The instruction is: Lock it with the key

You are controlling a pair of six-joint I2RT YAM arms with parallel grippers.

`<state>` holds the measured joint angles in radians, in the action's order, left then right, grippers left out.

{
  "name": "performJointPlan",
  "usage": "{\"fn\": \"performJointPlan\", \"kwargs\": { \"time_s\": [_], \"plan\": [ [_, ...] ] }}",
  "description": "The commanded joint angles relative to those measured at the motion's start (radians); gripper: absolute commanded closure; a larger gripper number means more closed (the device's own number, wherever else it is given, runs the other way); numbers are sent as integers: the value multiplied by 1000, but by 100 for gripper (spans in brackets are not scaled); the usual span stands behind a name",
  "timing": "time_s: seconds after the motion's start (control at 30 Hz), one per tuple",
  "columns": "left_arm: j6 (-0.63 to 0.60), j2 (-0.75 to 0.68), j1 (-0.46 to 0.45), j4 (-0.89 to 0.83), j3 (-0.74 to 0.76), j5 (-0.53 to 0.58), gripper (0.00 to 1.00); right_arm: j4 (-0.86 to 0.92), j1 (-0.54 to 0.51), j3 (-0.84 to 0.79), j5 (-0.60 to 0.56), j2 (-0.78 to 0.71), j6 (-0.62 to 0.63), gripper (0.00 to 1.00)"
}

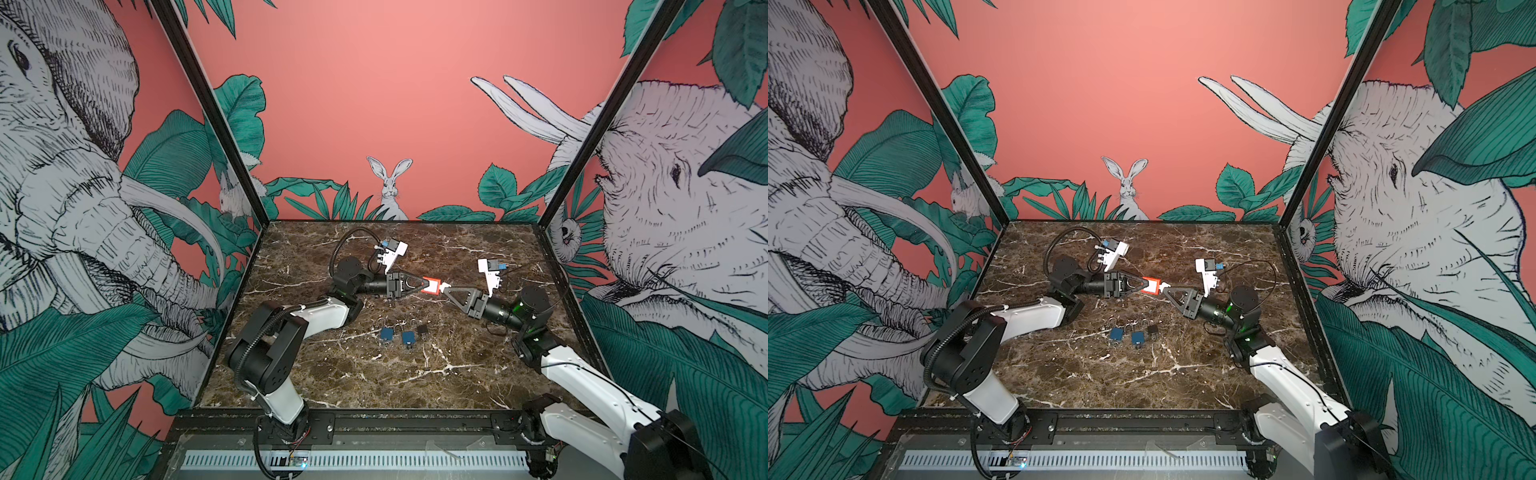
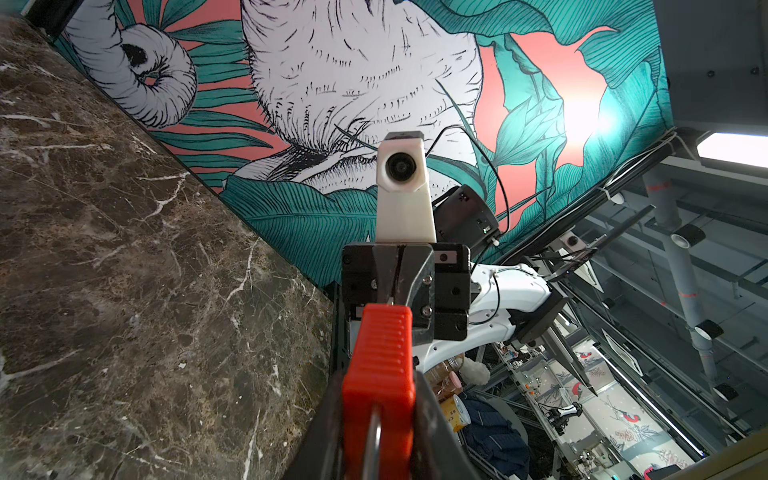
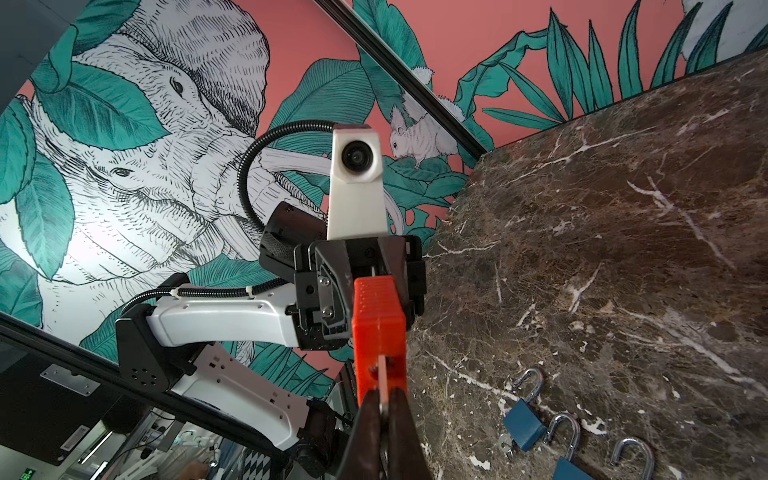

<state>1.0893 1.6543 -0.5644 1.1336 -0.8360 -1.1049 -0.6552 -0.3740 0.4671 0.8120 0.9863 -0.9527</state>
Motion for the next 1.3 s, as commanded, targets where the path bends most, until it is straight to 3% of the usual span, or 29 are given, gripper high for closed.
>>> {"fn": "performJointPlan", "kwargs": {
  "time_s": [0.0,0.27,0.37,0.47,0.57,0.73,0.87,1.03,1.27],
  "plan": [
    [-46,-53,20,-38,-10,14,100,-111,40,-11,34,-15,9,100],
    [-110,-83,47,-115,-12,22,100,-72,129,-45,65,-75,-32,100],
    [-250,-106,48,-347,-36,67,100,115,182,-58,0,-109,-45,100],
    [-505,-160,35,-667,-61,239,100,429,212,-55,-184,-151,-32,100],
    [-632,-184,25,-807,-80,337,100,454,157,-136,-463,-184,-115,100],
    [-645,-93,26,-912,-183,278,100,370,8,-197,-846,-134,-218,100],
    [-531,-16,12,-717,-162,228,100,231,-85,-220,-1073,-33,-257,100],
    [-502,18,-17,-661,-153,219,100,119,-90,-229,-1158,106,-289,100],
    [-476,16,-29,-608,-127,219,100,51,-91,-244,-1188,219,-334,100]
  ]
}}
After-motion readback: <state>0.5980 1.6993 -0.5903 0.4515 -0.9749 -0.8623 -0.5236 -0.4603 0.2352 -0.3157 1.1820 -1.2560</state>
